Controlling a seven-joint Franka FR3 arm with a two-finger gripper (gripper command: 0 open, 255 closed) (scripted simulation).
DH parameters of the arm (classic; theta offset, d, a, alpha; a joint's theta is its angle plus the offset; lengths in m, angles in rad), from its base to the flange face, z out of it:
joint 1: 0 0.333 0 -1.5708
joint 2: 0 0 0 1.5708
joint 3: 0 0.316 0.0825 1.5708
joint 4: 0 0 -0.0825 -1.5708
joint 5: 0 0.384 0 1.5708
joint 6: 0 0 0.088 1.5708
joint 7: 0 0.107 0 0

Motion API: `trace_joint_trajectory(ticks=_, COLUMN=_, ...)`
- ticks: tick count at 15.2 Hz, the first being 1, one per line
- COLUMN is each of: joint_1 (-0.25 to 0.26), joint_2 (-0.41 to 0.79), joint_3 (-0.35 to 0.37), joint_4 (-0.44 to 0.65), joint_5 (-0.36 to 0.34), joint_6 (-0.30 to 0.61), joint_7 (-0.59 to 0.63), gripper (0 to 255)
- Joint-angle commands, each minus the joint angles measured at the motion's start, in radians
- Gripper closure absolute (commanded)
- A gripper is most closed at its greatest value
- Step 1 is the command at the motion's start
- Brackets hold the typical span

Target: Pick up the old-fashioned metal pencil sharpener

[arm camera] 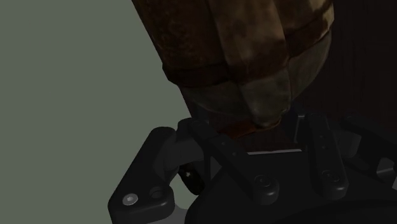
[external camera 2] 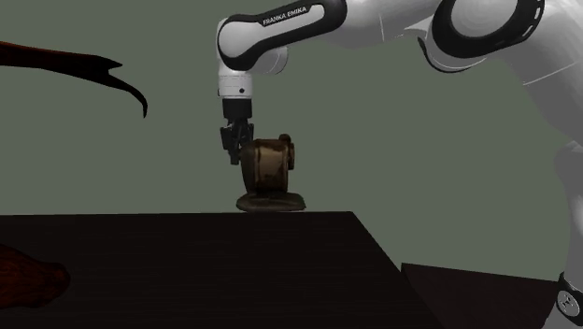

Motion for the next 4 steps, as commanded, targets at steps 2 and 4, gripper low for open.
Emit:
trace_joint_trajectory(ticks=2, joint_1=-0.001, joint_2=0.000, joint_3=0.000, joint_4=0.043, joint_5=0.000, joint_6=-0.041, joint_7=-0.003, gripper=255)
trace_joint_trajectory(ticks=4, joint_1=-0.001, joint_2=0.000, joint_3=0.000, joint_4=0.046, joint_5=0.000, joint_6=-0.043, joint_7=-0.003, gripper=255)
